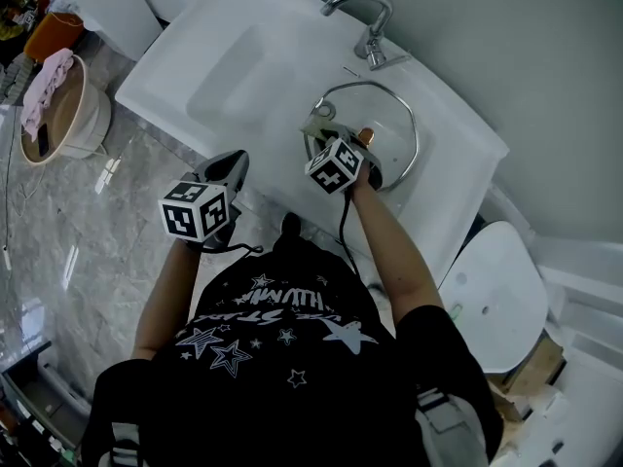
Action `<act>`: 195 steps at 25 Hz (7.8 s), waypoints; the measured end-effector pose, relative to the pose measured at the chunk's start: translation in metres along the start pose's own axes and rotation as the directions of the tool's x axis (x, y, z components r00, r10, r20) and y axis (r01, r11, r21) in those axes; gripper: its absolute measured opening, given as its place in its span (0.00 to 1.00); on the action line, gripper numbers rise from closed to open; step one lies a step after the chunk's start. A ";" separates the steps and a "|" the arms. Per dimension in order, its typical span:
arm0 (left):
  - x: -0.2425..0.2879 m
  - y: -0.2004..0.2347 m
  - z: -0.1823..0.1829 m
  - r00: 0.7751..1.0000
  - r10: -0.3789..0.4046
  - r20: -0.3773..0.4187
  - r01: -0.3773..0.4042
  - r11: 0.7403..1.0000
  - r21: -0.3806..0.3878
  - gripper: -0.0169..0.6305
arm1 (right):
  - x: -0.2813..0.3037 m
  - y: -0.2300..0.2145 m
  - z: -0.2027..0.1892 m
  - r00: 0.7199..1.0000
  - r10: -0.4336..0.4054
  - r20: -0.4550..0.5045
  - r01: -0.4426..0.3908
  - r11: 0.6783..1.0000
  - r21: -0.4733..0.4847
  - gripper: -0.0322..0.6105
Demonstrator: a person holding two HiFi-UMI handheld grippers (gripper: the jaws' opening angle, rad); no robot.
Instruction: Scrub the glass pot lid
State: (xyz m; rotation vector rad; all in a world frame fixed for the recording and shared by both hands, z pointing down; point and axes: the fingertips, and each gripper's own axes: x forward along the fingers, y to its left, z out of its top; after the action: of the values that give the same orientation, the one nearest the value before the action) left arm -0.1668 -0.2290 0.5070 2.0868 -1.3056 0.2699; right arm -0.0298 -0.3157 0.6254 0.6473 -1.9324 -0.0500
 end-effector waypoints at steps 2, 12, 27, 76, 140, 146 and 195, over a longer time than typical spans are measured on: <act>-0.001 0.000 -0.002 1.000 -0.003 -0.002 0.003 1.000 0.002 0.04 | 0.001 0.009 -0.004 1.000 0.016 -0.005 -0.016 1.000 0.001 0.16; -0.008 0.003 -0.005 1.000 -0.013 -0.005 0.013 1.000 -0.005 0.04 | -0.005 0.041 -0.017 0.996 0.091 -0.016 -0.090 0.992 0.083 0.16; -0.006 0.001 -0.001 1.000 -0.026 -0.007 0.025 1.000 -0.003 0.04 | -0.027 0.035 -0.004 0.977 0.109 0.181 -0.181 0.874 0.450 0.16; 0.029 -0.049 -0.014 0.987 -0.134 -0.088 0.140 0.988 0.059 0.04 | -0.111 -0.027 -0.156 0.995 -0.097 0.014 0.054 0.660 0.749 0.16; 0.066 -0.066 0.005 0.978 -0.172 -0.121 0.184 0.978 0.102 0.04 | -0.108 -0.039 -0.137 0.987 -0.108 0.120 0.050 0.912 0.407 0.16; 0.069 -0.070 0.014 0.982 -0.161 -0.100 0.172 0.979 0.108 0.04 | -0.121 -0.113 -0.134 0.940 -0.332 0.078 0.218 0.760 0.612 0.16; 0.073 -0.007 0.032 0.987 -0.096 -0.132 0.103 0.993 0.049 0.04 | -0.022 -0.146 -0.014 0.946 -0.325 -0.001 0.219 0.634 0.742 0.18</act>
State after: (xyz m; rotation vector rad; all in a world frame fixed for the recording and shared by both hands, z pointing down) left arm -0.1304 -0.2997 0.5153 2.1356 -1.1257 0.3947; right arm 0.0491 -0.4265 0.5668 1.5181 -1.9315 0.5487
